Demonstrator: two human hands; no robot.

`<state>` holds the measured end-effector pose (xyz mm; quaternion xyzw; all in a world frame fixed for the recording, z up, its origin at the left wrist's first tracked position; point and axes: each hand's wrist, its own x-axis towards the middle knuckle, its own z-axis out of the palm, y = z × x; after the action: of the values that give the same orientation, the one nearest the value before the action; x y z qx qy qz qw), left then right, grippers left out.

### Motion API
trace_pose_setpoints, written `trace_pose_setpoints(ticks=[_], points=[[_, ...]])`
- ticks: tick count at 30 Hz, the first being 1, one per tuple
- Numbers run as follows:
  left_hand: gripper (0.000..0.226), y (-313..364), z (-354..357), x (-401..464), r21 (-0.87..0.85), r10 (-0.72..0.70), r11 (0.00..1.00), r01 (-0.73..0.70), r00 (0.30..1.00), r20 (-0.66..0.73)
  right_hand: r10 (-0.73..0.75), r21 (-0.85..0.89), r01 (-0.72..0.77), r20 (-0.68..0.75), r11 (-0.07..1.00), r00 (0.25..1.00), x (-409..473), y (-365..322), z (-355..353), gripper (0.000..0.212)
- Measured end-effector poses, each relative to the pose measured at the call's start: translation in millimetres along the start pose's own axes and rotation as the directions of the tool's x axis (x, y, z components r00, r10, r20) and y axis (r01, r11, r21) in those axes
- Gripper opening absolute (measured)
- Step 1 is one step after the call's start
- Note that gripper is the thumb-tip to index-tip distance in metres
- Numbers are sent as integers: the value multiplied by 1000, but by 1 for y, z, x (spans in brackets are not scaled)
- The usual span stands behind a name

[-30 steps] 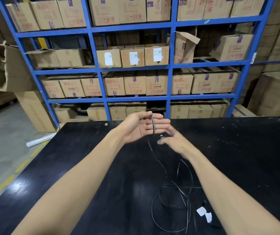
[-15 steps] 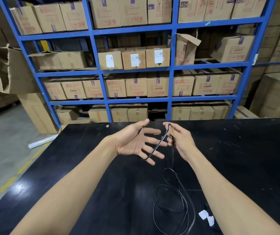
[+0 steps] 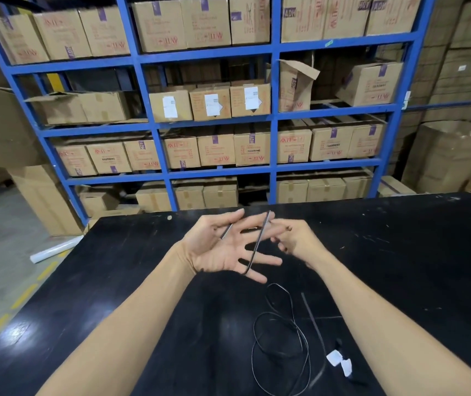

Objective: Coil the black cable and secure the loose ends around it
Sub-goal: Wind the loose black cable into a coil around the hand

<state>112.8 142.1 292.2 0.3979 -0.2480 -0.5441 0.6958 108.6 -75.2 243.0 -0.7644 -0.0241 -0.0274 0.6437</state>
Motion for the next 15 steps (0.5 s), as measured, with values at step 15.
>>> trace_pose_setpoints(ticks=[15], points=[[51, 19, -54, -28, 71, 227, 971, -229, 788, -573, -42, -1, 43, 136, 999, 990, -37, -31, -13, 20]])
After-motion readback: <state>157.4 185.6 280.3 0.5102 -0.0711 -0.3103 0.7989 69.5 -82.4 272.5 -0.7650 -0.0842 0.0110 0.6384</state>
